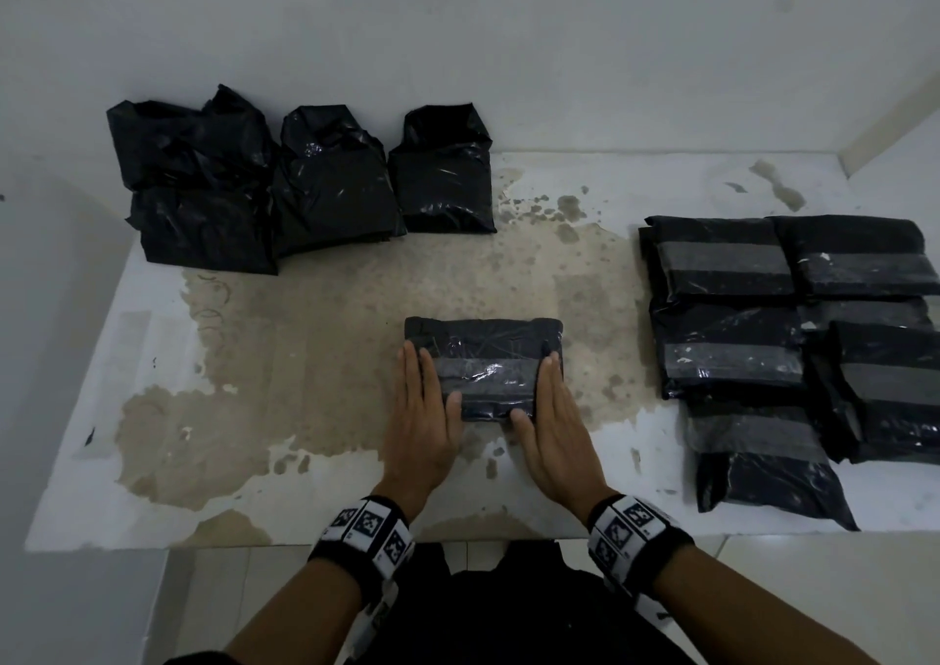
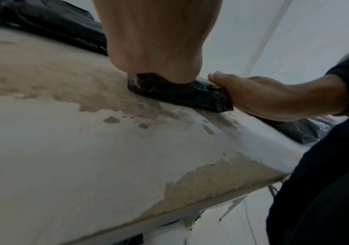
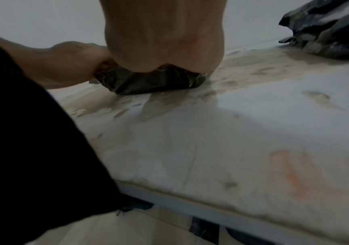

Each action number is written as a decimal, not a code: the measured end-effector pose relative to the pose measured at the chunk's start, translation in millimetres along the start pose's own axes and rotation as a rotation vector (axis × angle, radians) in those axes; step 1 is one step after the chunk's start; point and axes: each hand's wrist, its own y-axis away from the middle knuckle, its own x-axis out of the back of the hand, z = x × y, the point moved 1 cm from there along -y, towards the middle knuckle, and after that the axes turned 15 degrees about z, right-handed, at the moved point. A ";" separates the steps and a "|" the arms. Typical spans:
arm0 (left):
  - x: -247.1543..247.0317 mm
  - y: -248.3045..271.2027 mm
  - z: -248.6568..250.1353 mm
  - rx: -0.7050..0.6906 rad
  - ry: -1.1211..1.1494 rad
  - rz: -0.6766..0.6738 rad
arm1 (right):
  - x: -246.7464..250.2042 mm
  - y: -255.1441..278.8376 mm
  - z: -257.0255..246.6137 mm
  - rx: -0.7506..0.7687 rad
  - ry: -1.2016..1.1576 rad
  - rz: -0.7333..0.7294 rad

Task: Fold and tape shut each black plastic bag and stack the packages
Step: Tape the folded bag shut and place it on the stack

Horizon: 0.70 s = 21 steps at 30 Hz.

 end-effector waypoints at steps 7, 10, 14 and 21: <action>-0.8 -4.1 10.1 0.232 0.156 0.069 | -7.1 -2.0 -2.8 -0.107 0.097 0.108; -0.6 -5.8 15.0 0.317 0.072 0.066 | -8.4 -9.4 -14.3 -0.191 0.144 0.212; -3.3 -8.8 24.0 0.382 -0.071 0.070 | -17.0 -25.8 -23.7 -0.249 0.227 0.290; -2.5 -12.6 25.9 0.435 -0.046 0.126 | -28.8 -28.6 -21.4 -0.259 0.180 0.396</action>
